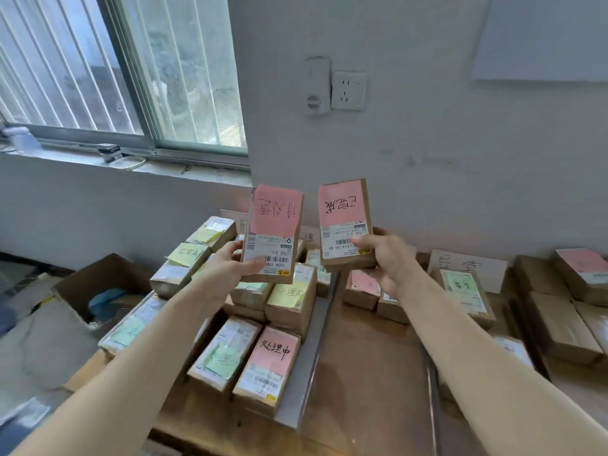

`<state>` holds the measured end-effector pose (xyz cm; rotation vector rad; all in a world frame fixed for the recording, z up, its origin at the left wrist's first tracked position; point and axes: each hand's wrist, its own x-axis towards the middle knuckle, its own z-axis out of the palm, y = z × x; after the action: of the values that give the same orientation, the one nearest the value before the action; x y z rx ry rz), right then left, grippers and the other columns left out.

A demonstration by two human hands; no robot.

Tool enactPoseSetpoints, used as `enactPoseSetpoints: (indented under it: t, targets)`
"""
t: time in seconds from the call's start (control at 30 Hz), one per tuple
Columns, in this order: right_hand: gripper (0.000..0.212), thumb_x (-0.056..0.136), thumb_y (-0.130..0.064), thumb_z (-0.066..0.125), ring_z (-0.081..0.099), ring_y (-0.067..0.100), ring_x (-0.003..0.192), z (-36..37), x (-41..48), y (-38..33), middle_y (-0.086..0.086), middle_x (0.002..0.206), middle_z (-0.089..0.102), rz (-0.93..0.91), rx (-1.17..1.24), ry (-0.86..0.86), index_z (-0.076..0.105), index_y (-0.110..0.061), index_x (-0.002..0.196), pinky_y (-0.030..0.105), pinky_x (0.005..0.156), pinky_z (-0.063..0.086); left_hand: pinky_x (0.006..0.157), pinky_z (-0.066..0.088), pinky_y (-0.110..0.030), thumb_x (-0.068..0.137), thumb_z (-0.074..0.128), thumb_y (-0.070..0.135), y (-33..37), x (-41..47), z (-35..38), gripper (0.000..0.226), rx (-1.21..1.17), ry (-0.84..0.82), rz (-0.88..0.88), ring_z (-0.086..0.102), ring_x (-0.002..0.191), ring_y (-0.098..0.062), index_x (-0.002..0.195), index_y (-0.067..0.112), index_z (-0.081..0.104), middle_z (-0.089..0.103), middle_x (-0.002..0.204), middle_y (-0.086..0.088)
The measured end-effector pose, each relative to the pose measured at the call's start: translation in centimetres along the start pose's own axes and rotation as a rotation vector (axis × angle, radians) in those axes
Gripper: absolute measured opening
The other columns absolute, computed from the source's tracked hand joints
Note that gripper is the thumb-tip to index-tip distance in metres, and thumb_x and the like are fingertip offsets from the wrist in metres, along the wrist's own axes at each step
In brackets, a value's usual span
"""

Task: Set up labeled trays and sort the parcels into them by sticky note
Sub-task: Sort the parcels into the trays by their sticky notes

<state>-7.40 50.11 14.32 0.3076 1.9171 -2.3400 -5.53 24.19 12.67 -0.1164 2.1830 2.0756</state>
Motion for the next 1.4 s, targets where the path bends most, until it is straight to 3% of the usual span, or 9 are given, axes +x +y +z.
enactPoseSetpoints:
  t: [0.13,0.3,0.43,0.6,0.73,0.9,1.07,1.17,1.4]
  targets:
    - [0.041,0.081,-0.002,0.063,0.071,0.026,0.087,4.7,0.7,1.2,0.013,0.103,0.071,0.012,0.012,-0.017,0.054,-0.006,0.120,0.038,0.077,0.058,0.091,0.049,-0.036,0.084,0.065,0.004,-0.6,0.4,-4.5,0.048,-0.023,0.006,-0.033,0.066,0.100,-0.025,0.129,0.006,0.047,0.068,0.110,-0.010]
    - [0.035,0.083,-0.006,0.063,0.070,0.024,0.082,7.7,2.1,1.0,0.014,0.103,0.069,0.003,-0.003,-0.004,0.054,-0.005,0.117,0.030,0.061,0.054,0.103,0.041,-0.041,0.086,0.063,0.007,-1.3,0.1,-7.3,0.045,-0.059,0.053,-0.058,0.068,0.097,-0.022,0.128,0.010,0.047,0.067,0.112,-0.008]
    - [0.039,0.088,-0.017,0.062,0.069,0.022,0.077,10.0,4.5,0.9,0.013,0.100,0.069,0.044,-0.023,-0.032,0.050,-0.001,0.121,0.029,0.059,0.052,0.106,0.038,-0.045,0.085,0.065,0.009,-0.9,0.3,-9.6,0.038,-0.052,0.143,-0.045,0.064,0.104,-0.023,0.120,0.016,0.052,0.069,0.109,-0.005]
    - [0.042,0.087,-0.020,0.063,0.070,0.025,0.079,13.4,7.7,1.9,0.014,0.100,0.069,0.079,-0.069,-0.050,0.049,0.001,0.121,0.034,0.070,0.058,0.105,0.039,-0.047,0.069,0.071,0.022,-1.0,1.1,-13.1,0.068,-0.060,0.188,-0.026,0.062,0.108,-0.028,0.131,0.010,0.045,0.067,0.114,-0.007]
    - [0.048,0.080,-0.018,0.068,0.069,0.026,0.077,16.0,10.3,2.6,0.017,0.105,0.067,0.116,-0.105,-0.017,0.049,0.001,0.120,0.030,0.055,0.056,0.105,0.040,-0.046,0.083,0.065,0.013,-2.0,3.2,-15.8,0.052,-0.121,0.241,-0.035,0.063,0.106,-0.026,0.131,0.008,0.045,0.068,0.110,-0.007]
    - [0.052,0.074,-0.021,0.071,0.071,0.030,0.078,19.9,14.7,3.9,0.017,0.101,0.068,0.145,-0.154,0.057,0.051,-0.001,0.117,0.045,0.073,0.059,0.101,0.043,-0.042,0.078,0.067,0.014,-2.4,7.3,-19.4,0.055,-0.153,0.178,-0.058,0.066,0.102,-0.024,0.128,0.006,0.047,0.069,0.108,-0.008]
    - [0.033,0.085,-0.018,0.066,0.071,0.027,0.077,24.7,19.6,6.2,0.015,0.097,0.068,0.207,-0.244,0.109,0.051,-0.001,0.109,0.039,0.075,0.059,0.095,0.048,-0.039,0.084,0.064,0.009,-2.7,12.6,-24.1,0.048,-0.141,0.116,-0.127,0.066,0.101,-0.025,0.128,0.008,0.046,0.068,0.111,-0.010]
    - [0.037,0.087,-0.017,0.064,0.070,0.029,0.080,26.7,22.2,7.9,0.016,0.100,0.068,0.270,-0.278,0.149,0.051,0.002,0.115,0.044,0.081,0.057,0.097,0.047,-0.040,0.083,0.064,0.010,-3.1,15.5,-26.3,0.047,-0.106,0.061,-0.155,0.066,0.101,-0.024,0.127,0.009,0.047,0.067,0.111,-0.009]
    - [0.025,0.093,-0.007,0.055,0.068,0.029,0.087,28.2,25.9,11.0,0.016,0.103,0.067,0.437,-0.335,0.215,0.051,0.002,0.116,0.041,0.085,0.055,0.100,0.045,-0.042,0.082,0.065,0.012,-4.5,20.1,-29.2,0.045,-0.071,-0.028,-0.196,0.065,0.101,-0.022,0.124,0.013,0.048,0.068,0.110,-0.007]
